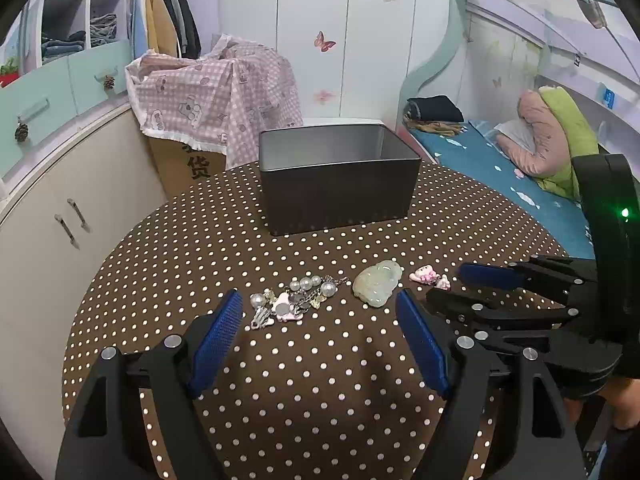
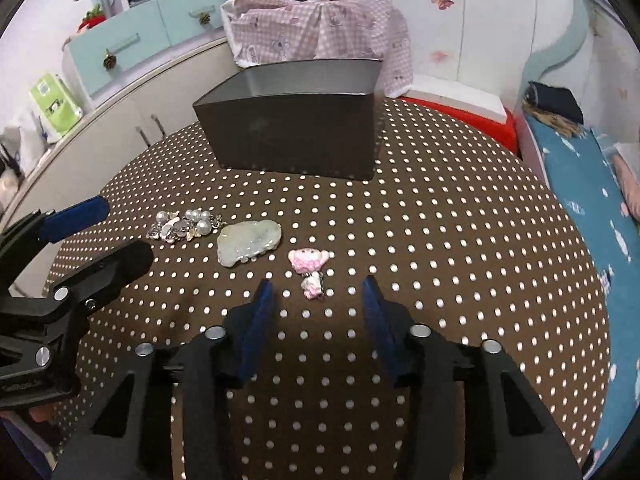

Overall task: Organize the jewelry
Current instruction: 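Grasp the small pink charm with the right gripper while the left grasps the jade pendant, then carry the jade pendant and pink charm into the grey box and open both grippers, then withdraw both grippers from the box toward the silver pearl jewelry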

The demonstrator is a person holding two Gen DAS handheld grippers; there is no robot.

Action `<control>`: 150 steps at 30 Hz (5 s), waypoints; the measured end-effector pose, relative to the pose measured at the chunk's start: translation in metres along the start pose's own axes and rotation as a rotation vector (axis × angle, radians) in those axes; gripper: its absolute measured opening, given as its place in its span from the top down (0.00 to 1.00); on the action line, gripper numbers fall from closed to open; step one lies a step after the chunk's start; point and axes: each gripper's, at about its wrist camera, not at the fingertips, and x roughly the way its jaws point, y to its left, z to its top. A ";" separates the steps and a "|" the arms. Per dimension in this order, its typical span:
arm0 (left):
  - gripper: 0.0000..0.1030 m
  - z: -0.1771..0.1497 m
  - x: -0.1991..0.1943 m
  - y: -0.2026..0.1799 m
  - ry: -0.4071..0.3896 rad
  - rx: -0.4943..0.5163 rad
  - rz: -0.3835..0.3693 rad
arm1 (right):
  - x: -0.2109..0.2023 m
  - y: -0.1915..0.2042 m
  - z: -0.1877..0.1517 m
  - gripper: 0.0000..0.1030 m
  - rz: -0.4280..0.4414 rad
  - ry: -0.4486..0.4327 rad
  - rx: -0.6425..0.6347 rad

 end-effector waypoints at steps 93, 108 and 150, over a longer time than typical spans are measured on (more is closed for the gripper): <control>0.73 0.130 0.125 0.035 0.193 -0.010 -0.162 | 0.031 -0.011 0.139 0.89 0.059 -0.059 0.006; 0.73 0.133 0.122 0.031 0.177 0.000 -0.140 | 0.044 -0.016 0.137 0.89 0.061 -0.035 0.014; 0.31 0.012 0.004 0.101 0.056 -0.211 -0.068 | -0.001 0.055 0.041 0.66 0.070 0.003 -0.067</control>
